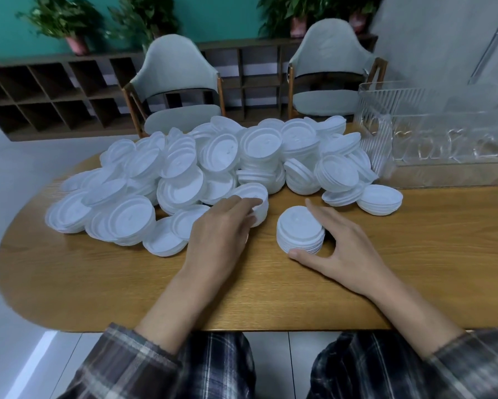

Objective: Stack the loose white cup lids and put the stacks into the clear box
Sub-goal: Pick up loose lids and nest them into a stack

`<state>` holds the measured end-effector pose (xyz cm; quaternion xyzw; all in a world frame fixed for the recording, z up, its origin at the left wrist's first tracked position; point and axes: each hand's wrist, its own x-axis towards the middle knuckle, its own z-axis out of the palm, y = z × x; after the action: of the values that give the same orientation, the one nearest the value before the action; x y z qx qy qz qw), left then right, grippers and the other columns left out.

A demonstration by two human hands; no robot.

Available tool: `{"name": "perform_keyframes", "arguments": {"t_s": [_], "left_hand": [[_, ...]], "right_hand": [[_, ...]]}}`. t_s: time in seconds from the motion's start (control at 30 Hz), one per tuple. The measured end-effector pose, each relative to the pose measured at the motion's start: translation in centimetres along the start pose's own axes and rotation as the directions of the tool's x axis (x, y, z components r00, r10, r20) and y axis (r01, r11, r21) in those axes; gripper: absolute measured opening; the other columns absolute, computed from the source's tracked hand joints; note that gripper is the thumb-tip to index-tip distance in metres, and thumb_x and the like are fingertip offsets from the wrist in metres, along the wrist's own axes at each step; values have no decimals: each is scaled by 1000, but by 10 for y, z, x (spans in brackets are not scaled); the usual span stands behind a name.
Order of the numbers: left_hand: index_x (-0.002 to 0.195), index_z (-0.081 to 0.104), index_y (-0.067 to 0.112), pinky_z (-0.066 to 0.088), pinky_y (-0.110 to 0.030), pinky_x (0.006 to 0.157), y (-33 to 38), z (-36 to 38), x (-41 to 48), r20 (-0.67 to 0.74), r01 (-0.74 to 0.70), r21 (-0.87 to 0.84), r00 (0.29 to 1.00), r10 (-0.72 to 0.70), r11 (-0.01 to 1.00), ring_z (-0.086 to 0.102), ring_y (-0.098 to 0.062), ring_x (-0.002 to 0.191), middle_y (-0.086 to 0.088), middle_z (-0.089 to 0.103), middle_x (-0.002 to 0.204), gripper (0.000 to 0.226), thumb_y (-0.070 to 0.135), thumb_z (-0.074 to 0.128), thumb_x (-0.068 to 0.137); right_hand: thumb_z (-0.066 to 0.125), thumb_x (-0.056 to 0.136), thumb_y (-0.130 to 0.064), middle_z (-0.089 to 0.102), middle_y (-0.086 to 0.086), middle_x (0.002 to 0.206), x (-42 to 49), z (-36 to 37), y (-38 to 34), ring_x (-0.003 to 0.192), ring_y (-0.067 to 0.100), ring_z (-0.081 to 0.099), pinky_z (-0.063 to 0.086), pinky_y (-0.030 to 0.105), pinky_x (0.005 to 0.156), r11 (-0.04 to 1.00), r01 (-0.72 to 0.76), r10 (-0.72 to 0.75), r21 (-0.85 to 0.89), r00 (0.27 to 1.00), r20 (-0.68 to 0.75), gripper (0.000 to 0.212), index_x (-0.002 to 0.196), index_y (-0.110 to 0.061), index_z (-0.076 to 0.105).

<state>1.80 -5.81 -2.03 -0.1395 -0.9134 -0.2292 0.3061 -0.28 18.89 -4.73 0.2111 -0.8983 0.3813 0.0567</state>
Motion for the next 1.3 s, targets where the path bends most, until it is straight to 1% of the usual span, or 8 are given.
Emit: {"name": "perform_keyframes", "arguments": {"t_s": [0.23, 0.37, 0.43, 0.53, 0.63, 0.83, 1.17, 1.3], "left_hand": [[132, 69, 19, 58, -26, 87, 33, -4, 2, -104, 174, -435, 965, -241, 884, 68, -7, 108, 12, 72, 114, 35, 17, 75, 97], [136, 66, 34, 59, -29, 87, 46, 2, 2, 55, 346, -632, 912, -405, 693, 69, -14, 109, 16, 68, 120, 39, 20, 70, 100], [136, 66, 38, 59, -31, 89, 49, 9, 1, 121, 398, -617, 900, -418, 679, 70, -11, 98, 15, 69, 111, 41, 21, 70, 99], [133, 70, 33, 49, -15, 73, 53, 15, -2, 164, 435, -567, 892, -422, 700, 62, -4, 72, 9, 65, 83, 38, 28, 75, 96], [122, 73, 30, 46, -12, 67, 54, 18, -4, 162, 457, -498, 884, -438, 737, 60, -4, 65, 2, 66, 71, 35, 39, 82, 89], [112, 74, 27, 44, -12, 64, 55, 24, -7, 207, 487, -421, 873, -441, 765, 60, -3, 61, 5, 66, 65, 40, 49, 86, 81], [98, 70, 24, 42, -16, 60, 50, 25, -1, 222, 433, -325, 899, -377, 841, 59, -4, 61, 7, 61, 60, 46, 59, 87, 74], [98, 76, 21, 40, -13, 62, 37, 16, 3, 238, 323, -306, 937, -256, 896, 60, -4, 63, 10, 62, 63, 36, 53, 83, 83]], "right_hand": [[86, 79, -52, 48, -23, 149, -1, -3, -1, 132, -25, 33, 21, -3, 104, 999, 7, -5, 37, 999, -39, 96, 159, -28, 40], [86, 77, -54, 47, -27, 147, -1, -4, -1, 132, -24, 34, 23, -3, 103, 999, 16, -13, 50, 998, -55, 99, 160, -35, 36], [88, 77, -52, 47, -26, 150, -1, -4, -2, 135, -18, 38, 26, 0, 106, 998, 24, -20, 63, 998, -63, 99, 160, -36, 36], [88, 76, -53, 48, -25, 151, -1, -5, -3, 138, -10, 43, 34, 12, 113, 996, 30, -25, 83, 998, -61, 99, 159, -37, 37], [87, 76, -56, 49, -25, 151, -2, -6, -3, 139, -8, 43, 37, 21, 116, 996, 23, -19, 87, 999, -50, 98, 159, -38, 37], [86, 74, -58, 49, -26, 145, -2, -4, -2, 130, -27, 33, 23, -3, 103, 998, 20, -17, 60, 998, -59, 97, 157, -32, 43], [81, 73, -64, 50, -21, 147, -1, -4, -2, 134, -11, 42, 26, -1, 104, 999, -1, 2, 48, 1000, -20, 106, 161, -26, 36], [83, 75, -62, 49, -24, 146, -2, -4, -3, 128, -22, 37, 23, -4, 101, 999, -18, 18, 29, 1000, -19, 103, 161, -27, 37]]}}
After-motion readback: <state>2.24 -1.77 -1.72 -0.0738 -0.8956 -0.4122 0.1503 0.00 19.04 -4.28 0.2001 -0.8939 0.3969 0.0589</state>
